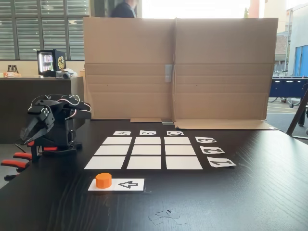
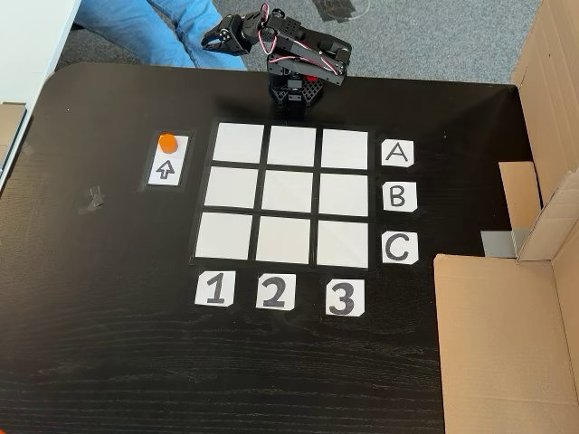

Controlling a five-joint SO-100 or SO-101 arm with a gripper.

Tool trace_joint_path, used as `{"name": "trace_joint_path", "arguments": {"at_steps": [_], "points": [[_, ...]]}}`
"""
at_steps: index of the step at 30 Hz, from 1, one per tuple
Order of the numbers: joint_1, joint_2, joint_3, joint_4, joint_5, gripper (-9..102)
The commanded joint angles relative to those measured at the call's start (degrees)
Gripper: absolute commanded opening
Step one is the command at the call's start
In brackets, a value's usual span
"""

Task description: Pick up the round, orange token and place it in the grid on square B2.

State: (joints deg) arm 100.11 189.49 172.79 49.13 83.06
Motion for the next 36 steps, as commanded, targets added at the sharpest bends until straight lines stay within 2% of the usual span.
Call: {"name": "trace_joint_path", "arguments": {"at_steps": [1,7,12,20,29,34,36], "points": [[0.18,-2.02,-3.87,0.62,-0.97,-1],[-2.64,-13.01,-13.18,2.29,-0.97,-1],[-6.68,-26.46,-25.22,7.56,-0.97,-1],[-12.39,-50.63,-49.48,19.51,0.26,-1],[-18.54,-71.02,-76.9,31.73,8.88,1],[-22.85,-78.13,-86.4,35.77,14.41,25],[-24.79,-80.24,-89.3,37.27,15.73,30]]}}
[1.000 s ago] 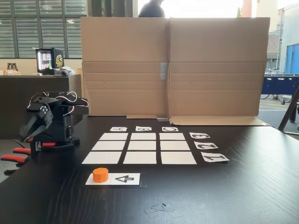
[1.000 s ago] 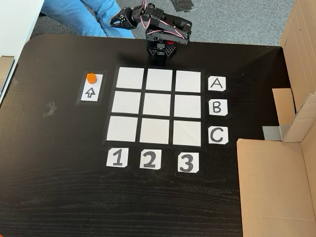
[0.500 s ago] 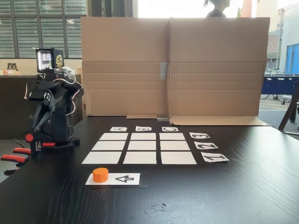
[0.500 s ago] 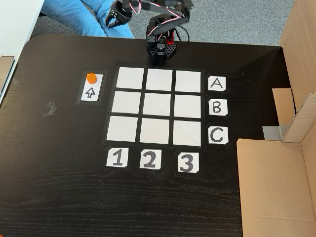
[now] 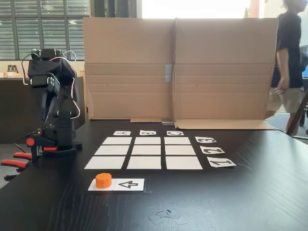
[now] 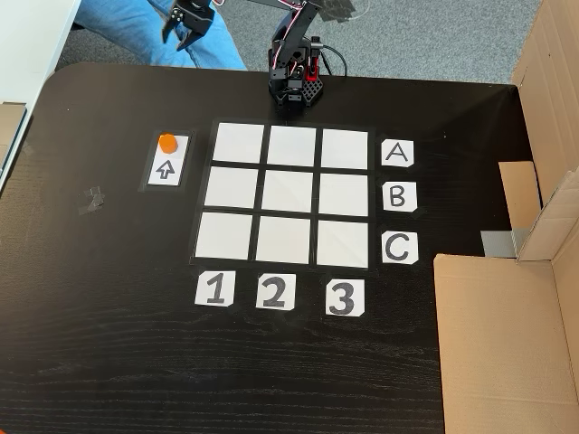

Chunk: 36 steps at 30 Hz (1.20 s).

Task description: Pick up the round, orange token and place it in the grid on square B2.

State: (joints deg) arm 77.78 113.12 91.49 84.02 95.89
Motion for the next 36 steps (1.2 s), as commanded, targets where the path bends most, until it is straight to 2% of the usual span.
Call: {"name": "trace_joint_path", "arguments": {"at_steps": [1,7,16,30,36], "points": [[-3.6,-4.66,-9.05,2.81,2.99,30],[-8.17,-9.93,-14.5,4.48,5.1,41],[-11.16,-14.59,-14.33,4.22,3.08,57],[-17.93,-23.91,-14.5,3.78,0.88,61],[-18.02,-26.89,-14.77,2.02,-2.29,65]]}}
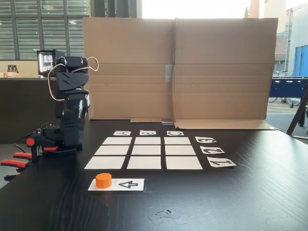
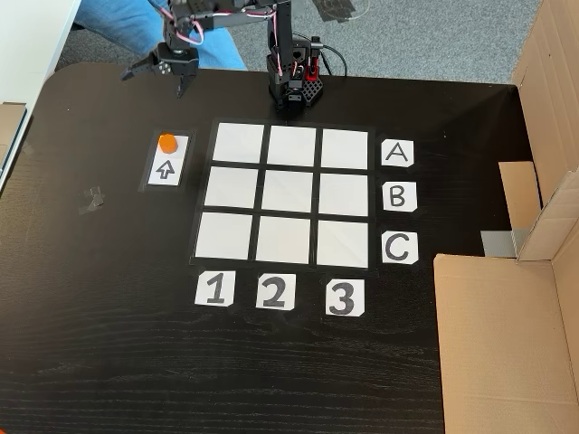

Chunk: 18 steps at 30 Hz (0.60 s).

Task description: Pick up the round, orange token and place it in the grid on square B2.

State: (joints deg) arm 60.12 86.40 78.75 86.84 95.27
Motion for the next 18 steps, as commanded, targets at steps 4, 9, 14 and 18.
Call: {"name": "trace_joint_path", "arguments": {"at_steps": [4,9,14,18], "points": [[-0.62,-1.76,-2.2,-0.79,-3.6,65],[-1.14,-3.96,-2.11,-1.85,-7.03,67],[-2.29,-6.86,-2.9,-3.08,-8.96,67],[-3.43,-9.14,-3.69,-3.69,-9.4,67]]}}
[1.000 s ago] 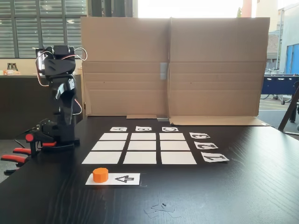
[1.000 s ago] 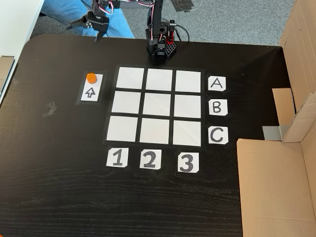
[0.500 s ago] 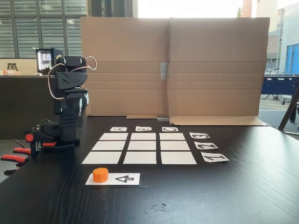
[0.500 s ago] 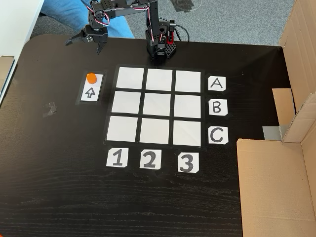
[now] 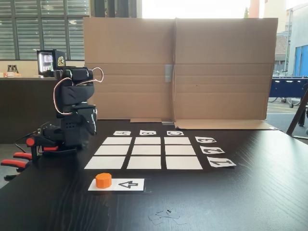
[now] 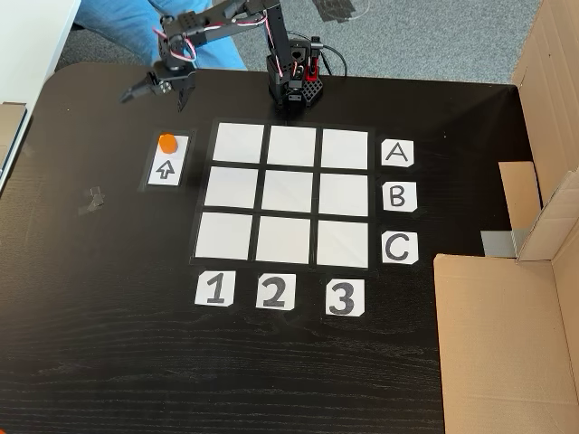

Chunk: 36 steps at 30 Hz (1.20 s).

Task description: Pick up the round, orange token and place it in the grid on square B2.

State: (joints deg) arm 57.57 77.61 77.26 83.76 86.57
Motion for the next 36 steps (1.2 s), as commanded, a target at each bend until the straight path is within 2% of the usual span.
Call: {"name": "trace_joint_path", "arguments": {"at_steps": [1,17,36], "points": [[-1.23,-1.05,-2.46,-0.7,-0.7,67],[-5.19,-9.84,-6.59,-1.85,-4.22,67],[-4.75,-16.52,-10.11,-2.11,-4.57,67]]}}
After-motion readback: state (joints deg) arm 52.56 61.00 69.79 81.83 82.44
